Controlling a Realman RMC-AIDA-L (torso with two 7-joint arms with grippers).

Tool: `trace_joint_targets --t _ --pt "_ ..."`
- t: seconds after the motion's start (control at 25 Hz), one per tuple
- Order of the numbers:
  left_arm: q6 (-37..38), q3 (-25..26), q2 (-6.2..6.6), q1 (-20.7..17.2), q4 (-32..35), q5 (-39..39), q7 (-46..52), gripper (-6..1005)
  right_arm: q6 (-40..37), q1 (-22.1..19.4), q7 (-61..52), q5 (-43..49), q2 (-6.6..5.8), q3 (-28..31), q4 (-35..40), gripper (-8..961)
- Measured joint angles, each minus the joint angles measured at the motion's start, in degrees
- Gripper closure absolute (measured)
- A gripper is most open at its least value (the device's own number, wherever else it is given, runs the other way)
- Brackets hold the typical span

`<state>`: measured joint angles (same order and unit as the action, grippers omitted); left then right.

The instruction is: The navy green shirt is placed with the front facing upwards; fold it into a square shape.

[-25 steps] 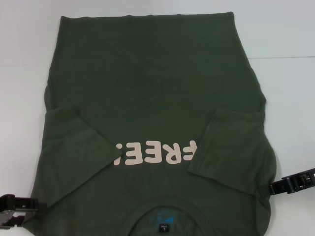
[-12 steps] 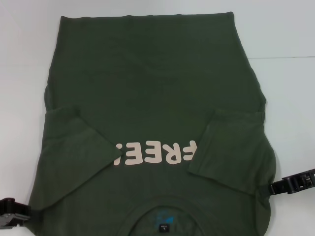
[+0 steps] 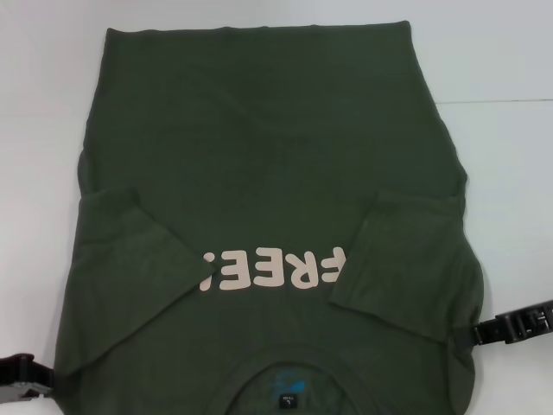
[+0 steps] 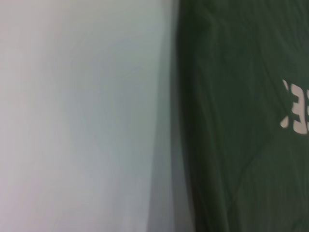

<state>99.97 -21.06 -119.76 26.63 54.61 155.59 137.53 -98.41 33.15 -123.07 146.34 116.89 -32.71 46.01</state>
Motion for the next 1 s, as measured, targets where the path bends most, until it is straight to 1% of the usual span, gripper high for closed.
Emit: trace_joint_targets --t 0.08,0.24,0.48,0.56,0.76,1.0 --pt "0.01 0.5 0.03 0.03 -0.78 -0.24 -2.74 970 0.18 -0.55 1.59 -0.4 -0.18 0.14 -0.57 927" --pt "0.04 2.78 0.15 -0.28 -3.13 -1.57 -10.8 967 0.8 -2.67 6.79 -2.34 -0.16 1.34 -1.02 927" --pt "-0.64 9.0 0.66 -1.19 -8.19 -2.93 -24.52 962 1.37 -6.41 20.11 -6.12 -0.37 7.6 -5.62 927" --pt "-1.22 10.43 0.83 -1.44 -9.56 -3.0 -28.2 961 1.47 -7.78 26.98 -7.15 -0.42 10.0 -7.29 927" --pt "-1.54 11.71 0.89 -1.84 -11.07 -3.03 -34.28 957 1.83 -10.83 39.81 -8.89 -0.25 14.41 -10.64 927" --pt "-0.78 13.6 0.85 -2.78 -11.73 -4.49 -40.55 952 1.3 -13.17 50.87 -9.3 -0.44 19.49 -14.09 927"
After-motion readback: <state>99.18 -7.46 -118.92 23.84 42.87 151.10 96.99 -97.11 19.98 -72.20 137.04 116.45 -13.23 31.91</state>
